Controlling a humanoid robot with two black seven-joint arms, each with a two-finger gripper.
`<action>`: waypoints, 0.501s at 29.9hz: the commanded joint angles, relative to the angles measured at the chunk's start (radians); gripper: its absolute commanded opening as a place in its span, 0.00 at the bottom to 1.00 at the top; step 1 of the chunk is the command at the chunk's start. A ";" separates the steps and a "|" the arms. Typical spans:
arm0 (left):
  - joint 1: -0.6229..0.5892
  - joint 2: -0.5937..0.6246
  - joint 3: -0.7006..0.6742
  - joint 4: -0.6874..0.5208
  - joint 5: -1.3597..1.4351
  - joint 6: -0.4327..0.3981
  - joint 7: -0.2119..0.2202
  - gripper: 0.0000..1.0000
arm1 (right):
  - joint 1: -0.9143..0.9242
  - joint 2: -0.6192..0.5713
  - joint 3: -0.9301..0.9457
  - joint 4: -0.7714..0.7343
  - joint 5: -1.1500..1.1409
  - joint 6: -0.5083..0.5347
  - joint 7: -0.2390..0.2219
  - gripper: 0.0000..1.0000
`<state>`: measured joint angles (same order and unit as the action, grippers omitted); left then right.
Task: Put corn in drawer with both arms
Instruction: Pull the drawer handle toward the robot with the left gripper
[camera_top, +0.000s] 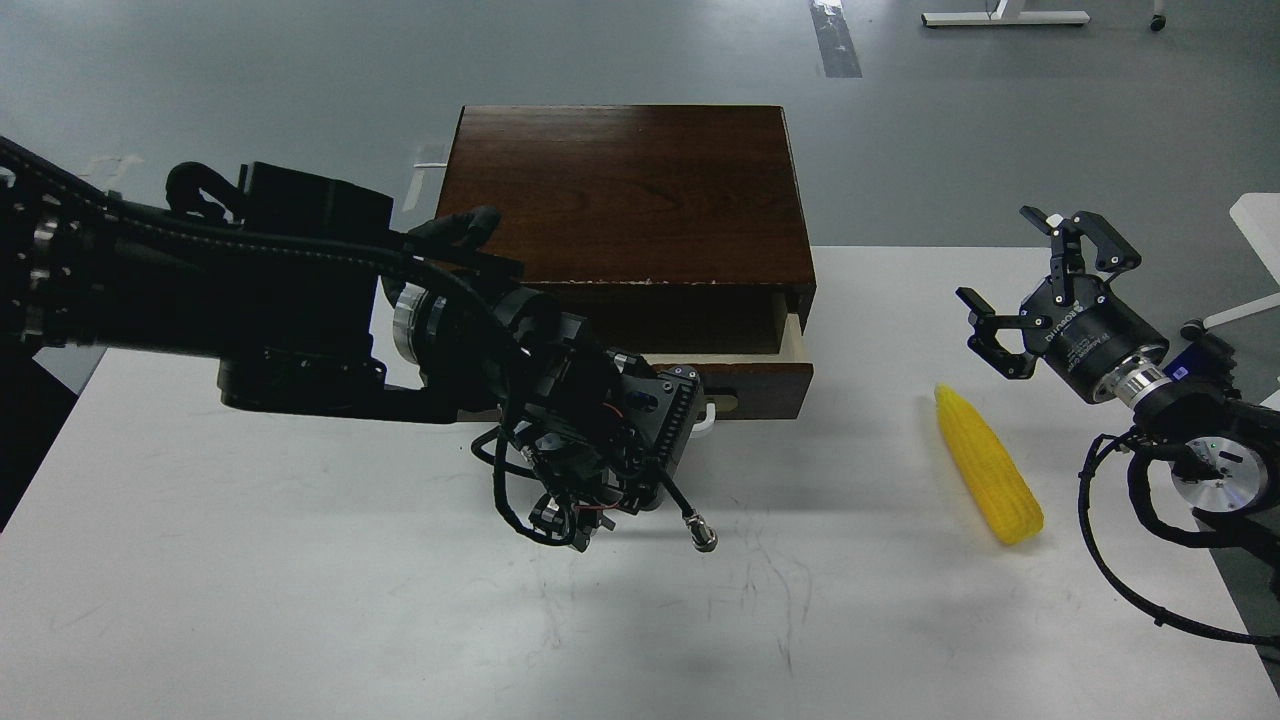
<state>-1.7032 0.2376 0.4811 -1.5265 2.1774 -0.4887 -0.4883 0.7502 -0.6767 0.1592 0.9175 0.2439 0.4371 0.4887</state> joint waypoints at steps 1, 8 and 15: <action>0.002 0.000 0.002 0.002 0.001 0.000 0.000 0.97 | 0.000 0.000 -0.001 0.001 0.000 0.000 0.000 1.00; 0.004 0.002 0.011 0.011 0.004 0.000 0.000 0.97 | 0.000 -0.001 -0.001 0.000 0.000 0.000 0.000 1.00; -0.012 0.005 0.011 0.009 0.004 0.000 0.000 0.97 | -0.002 0.000 -0.003 0.000 0.000 0.000 0.000 1.00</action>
<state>-1.7089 0.2419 0.4936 -1.5155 2.1815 -0.4886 -0.4894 0.7500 -0.6767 0.1579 0.9178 0.2439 0.4371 0.4887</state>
